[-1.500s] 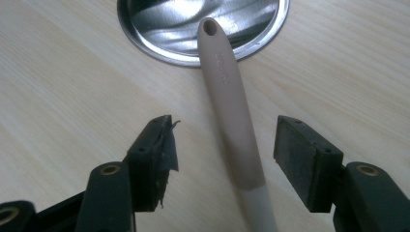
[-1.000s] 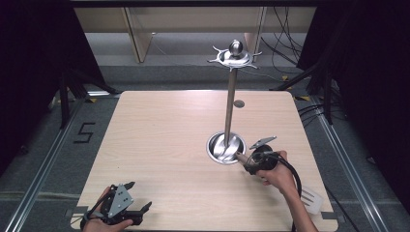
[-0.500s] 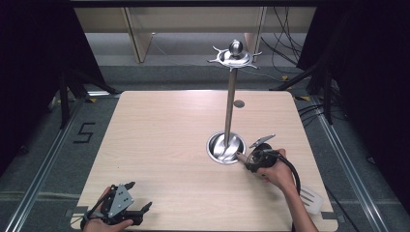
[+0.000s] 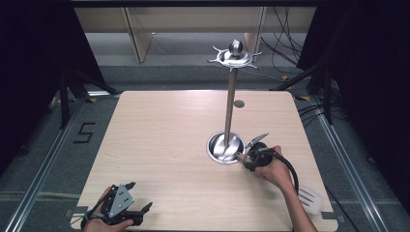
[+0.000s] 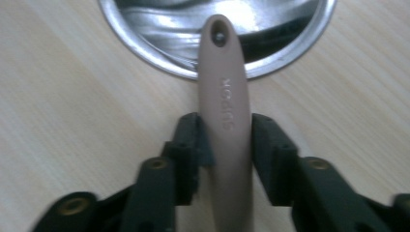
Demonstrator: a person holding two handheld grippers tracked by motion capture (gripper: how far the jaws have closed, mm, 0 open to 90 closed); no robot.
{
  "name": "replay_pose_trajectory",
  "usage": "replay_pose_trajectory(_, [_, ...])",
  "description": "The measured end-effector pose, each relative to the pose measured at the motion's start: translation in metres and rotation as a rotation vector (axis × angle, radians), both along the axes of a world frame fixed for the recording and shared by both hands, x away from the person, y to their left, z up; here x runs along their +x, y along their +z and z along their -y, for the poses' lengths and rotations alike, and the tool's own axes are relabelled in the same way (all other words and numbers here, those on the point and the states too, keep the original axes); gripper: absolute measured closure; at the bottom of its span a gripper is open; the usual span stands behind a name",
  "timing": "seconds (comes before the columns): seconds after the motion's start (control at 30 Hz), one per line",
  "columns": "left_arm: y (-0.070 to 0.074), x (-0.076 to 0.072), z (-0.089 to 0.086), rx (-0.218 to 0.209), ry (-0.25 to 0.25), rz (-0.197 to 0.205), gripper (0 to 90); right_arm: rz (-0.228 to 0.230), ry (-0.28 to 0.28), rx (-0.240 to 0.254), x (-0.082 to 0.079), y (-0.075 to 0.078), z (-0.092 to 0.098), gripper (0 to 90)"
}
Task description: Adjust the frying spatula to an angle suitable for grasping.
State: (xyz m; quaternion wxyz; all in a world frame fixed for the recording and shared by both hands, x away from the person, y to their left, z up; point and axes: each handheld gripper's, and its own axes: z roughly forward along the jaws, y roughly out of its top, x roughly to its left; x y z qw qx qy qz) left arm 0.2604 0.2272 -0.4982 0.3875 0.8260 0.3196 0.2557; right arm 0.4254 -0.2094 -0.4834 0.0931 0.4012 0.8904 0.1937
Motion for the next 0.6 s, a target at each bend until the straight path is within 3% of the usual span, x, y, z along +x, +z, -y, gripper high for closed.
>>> replay_pose_trajectory(0.07, [0.0, 0.0, 0.0, -0.002, 0.0, 0.0, 15.0, -0.011, -0.014, 0.006, -0.001, 0.0, -0.002, 67.5])
replay_pose_trajectory(0.13, [0.001, 0.0, -0.001, 0.008, -0.003, -0.007, 15.0, 0.04, 0.037, -0.028, 0.003, -0.001, 0.002, 68.3])
replay_pose_trajectory(0.23, [0.0, 0.0, 0.0, 0.005, -0.003, 0.001, 15.0, 0.062, 0.057, -0.036, 0.002, 0.002, 0.002, 68.5])
replay_pose_trajectory(0.27, [0.001, 0.003, -0.002, 0.023, -0.035, 0.042, 15.0, 0.051, 0.05, -0.028, 0.001, 0.004, 0.001, 68.6])
replay_pose_trajectory(0.37, [0.0, 0.001, -0.001, -0.005, -0.001, 0.005, 15.0, 0.097, 0.043, -0.025, -0.003, 0.015, 0.005, 68.8])
replay_pose_trajectory(0.47, [0.002, 0.002, -0.001, 0.009, -0.024, 0.027, 15.0, 0.142, 0.057, 0.006, -0.008, 0.024, 0.01, 68.8])
replay_pose_trajectory(0.5, [0.002, 0.0, -0.002, 0.011, -0.006, 0.004, 15.0, 0.145, 0.049, 0.026, -0.01, 0.029, 0.013, 68.8])
replay_pose_trajectory(0.57, [0.002, 0.0, -0.001, 0.008, -0.003, 0.004, 15.0, 0.161, 0.037, 0.03, -0.012, 0.031, 0.014, 68.8])
replay_pose_trajectory(0.6, [0.001, 0.002, -0.001, 0.009, -0.022, 0.032, 15.0, 0.167, 0.026, 0.044, -0.015, 0.035, 0.017, 68.8])
